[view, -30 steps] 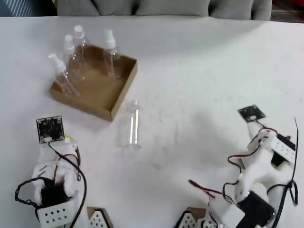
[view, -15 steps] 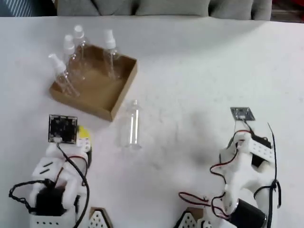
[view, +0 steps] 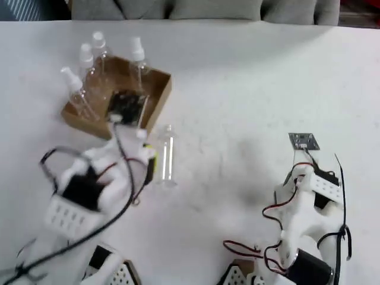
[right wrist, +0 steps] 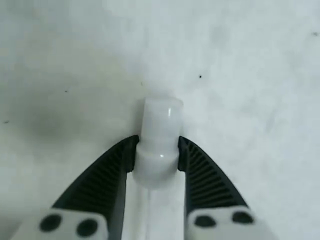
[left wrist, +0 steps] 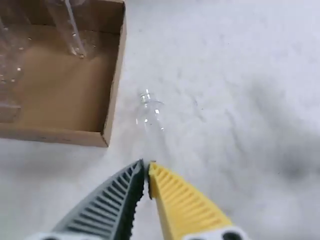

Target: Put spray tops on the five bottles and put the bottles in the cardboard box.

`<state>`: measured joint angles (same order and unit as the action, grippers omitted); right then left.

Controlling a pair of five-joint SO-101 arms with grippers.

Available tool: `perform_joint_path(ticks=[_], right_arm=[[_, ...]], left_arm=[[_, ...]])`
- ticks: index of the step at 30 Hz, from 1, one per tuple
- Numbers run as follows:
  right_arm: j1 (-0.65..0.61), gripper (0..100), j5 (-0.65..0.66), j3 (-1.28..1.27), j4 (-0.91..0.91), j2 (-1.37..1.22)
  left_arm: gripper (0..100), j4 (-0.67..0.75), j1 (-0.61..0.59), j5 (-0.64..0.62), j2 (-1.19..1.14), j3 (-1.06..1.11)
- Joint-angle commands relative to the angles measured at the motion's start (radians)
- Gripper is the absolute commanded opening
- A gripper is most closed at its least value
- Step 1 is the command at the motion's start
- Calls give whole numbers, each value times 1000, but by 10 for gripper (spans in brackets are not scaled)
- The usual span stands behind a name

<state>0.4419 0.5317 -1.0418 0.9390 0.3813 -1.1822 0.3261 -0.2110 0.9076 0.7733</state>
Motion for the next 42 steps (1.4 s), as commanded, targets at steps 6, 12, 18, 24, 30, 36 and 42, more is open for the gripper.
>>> perform_joint_path(ticks=[6, 12, 18, 24, 30, 36, 42], right_arm=[[1, 18, -2, 5, -10, 22], [1, 18, 0, 3, -10, 22], [1, 18, 0, 3, -10, 22], [1, 18, 0, 3, -10, 22], [1, 18, 0, 3, -10, 22], [-2, 18, 2, 3, -10, 22], [-27, 18, 2, 2, -10, 22]], left_arm=[[28, 109, 15, -86, -414, -193], [33, 212, -48, -87, -559, -206], [226, 229, -65, -86, -595, -204], [241, 242, -61, -80, -670, -226], [241, 239, -76, -78, -857, -336], [242, 239, -91, -77, -1010, -427], [242, 239, -97, -43, -1130, -488]])
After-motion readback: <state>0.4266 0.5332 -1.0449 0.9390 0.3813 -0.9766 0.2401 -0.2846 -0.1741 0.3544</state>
